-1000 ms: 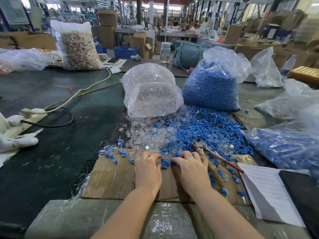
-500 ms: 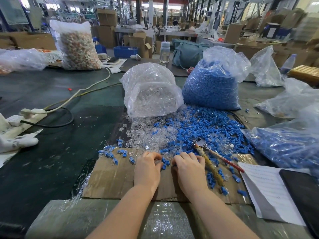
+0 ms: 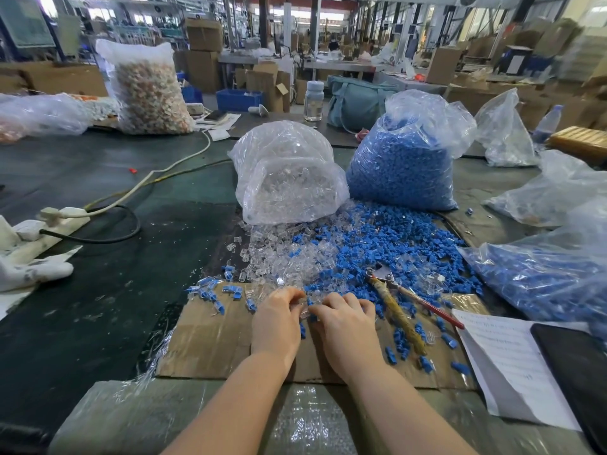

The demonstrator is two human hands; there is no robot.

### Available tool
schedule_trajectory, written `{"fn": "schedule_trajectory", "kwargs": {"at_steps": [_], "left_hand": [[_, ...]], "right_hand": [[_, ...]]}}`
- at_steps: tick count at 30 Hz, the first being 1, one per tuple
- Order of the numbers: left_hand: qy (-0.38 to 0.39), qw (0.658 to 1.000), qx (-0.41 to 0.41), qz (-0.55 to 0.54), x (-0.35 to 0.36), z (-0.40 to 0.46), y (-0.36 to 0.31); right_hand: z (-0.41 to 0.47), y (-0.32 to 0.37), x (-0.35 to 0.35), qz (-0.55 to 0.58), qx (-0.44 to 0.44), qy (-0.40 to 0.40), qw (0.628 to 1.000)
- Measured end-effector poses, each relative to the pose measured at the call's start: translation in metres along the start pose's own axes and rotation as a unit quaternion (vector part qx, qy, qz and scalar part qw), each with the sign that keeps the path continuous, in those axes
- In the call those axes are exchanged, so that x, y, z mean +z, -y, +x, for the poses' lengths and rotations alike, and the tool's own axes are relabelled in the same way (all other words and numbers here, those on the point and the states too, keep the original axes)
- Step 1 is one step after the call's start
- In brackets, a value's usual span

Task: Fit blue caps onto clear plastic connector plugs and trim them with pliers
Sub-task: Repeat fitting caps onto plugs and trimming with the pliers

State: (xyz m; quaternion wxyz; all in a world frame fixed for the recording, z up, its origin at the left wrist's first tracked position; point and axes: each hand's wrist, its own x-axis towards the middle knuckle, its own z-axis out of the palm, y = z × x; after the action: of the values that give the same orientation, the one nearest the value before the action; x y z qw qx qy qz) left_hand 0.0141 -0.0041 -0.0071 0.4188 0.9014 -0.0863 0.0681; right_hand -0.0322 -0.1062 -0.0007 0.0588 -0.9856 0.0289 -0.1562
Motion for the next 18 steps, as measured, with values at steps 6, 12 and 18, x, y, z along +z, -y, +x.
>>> {"fn": "schedule_trajectory", "kwargs": {"at_steps": [6,12,18], "left_hand": [[-0.019,1.000,0.003,-0.009,-0.004,0.000,0.000],[-0.014,0.997,-0.029,-0.076,-0.006,0.001,-0.005],[0.013,0.990,-0.051,-0.132,-0.008,0.004,-0.011]], "right_hand": [[0.002,0.002,-0.003,-0.036,-0.015,-0.011,0.999],[-0.001,0.000,-0.008,-0.040,-0.024,-0.019,0.999],[-0.001,-0.005,-0.006,-0.032,-0.018,-0.022,0.999]]}}
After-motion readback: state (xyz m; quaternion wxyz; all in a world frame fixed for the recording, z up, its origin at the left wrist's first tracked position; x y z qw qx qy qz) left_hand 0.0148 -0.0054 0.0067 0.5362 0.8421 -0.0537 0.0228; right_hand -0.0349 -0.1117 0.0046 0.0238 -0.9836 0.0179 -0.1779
